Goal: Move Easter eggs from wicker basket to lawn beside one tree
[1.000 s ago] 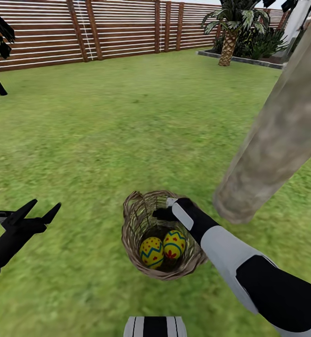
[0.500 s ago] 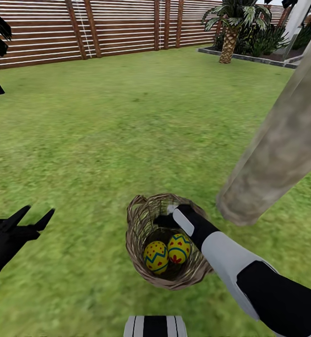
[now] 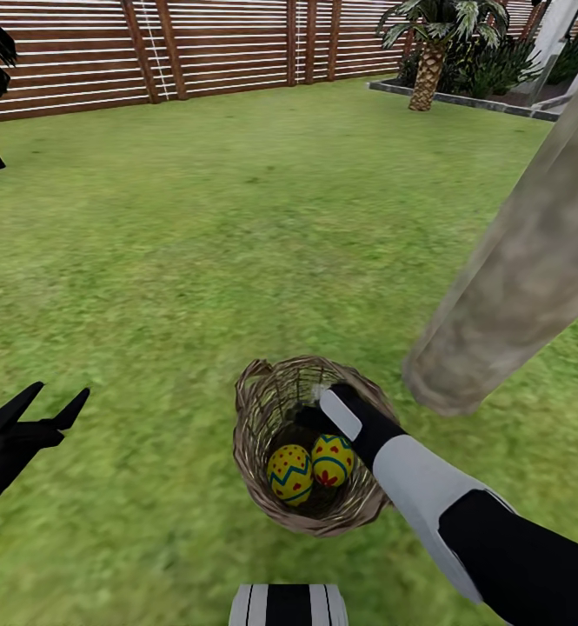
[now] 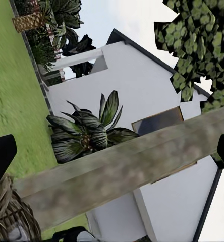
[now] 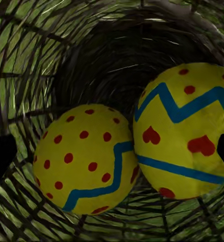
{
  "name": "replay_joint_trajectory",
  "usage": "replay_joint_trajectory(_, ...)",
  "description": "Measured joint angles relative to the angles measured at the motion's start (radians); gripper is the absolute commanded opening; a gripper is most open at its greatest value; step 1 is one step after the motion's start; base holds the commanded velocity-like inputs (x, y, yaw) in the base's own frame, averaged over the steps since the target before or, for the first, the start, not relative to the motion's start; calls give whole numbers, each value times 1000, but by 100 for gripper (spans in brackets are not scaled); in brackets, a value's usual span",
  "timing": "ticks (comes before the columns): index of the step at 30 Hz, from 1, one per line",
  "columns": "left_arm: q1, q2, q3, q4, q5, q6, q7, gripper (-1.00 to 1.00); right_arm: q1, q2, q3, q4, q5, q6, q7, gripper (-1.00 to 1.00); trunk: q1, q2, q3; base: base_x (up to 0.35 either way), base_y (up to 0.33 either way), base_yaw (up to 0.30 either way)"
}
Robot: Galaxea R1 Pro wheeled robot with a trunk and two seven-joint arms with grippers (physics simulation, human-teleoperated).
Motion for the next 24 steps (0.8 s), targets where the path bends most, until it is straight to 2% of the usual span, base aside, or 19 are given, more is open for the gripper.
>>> replay_joint_trajectory(1, 0, 0, 0, 0, 0, 0, 0, 100, 1, 0, 2, 0, -28, -12, -36, 100, 0, 0, 0, 0, 0, 0)
replay_joint_trajectory(5, 0, 0, -1, 0, 0, 0, 0, 100, 2, 0, 3, 0, -53, -57, -108, 100, 0, 0, 0, 0, 0, 0)
replay_joint_trajectory(7, 0, 0, -1, 0, 0, 0, 0, 100, 2, 0, 3, 0, -56, -69, -129, 100, 1, 0, -8, 0, 0, 0)
replay_joint_trajectory(10, 0, 0, -1, 0, 1, 0, 0, 100, 2, 0, 4, 1, -57, -78, -143, 100, 2, -1, -19, 0, 0, 0)
replay_joint_trajectory(16, 0, 0, -1, 0, 1, 0, 0, 100, 2, 0, 4, 3, -58, -94, -153, 100, 2, -1, -19, 0, 0, 0)
replay_joint_trajectory(24, 0, -2, -1, 0, 2, 0, 0, 100, 2, 0, 3, 3, -60, -110, -186, 100, 5, -2, -39, 0, 0, 0)
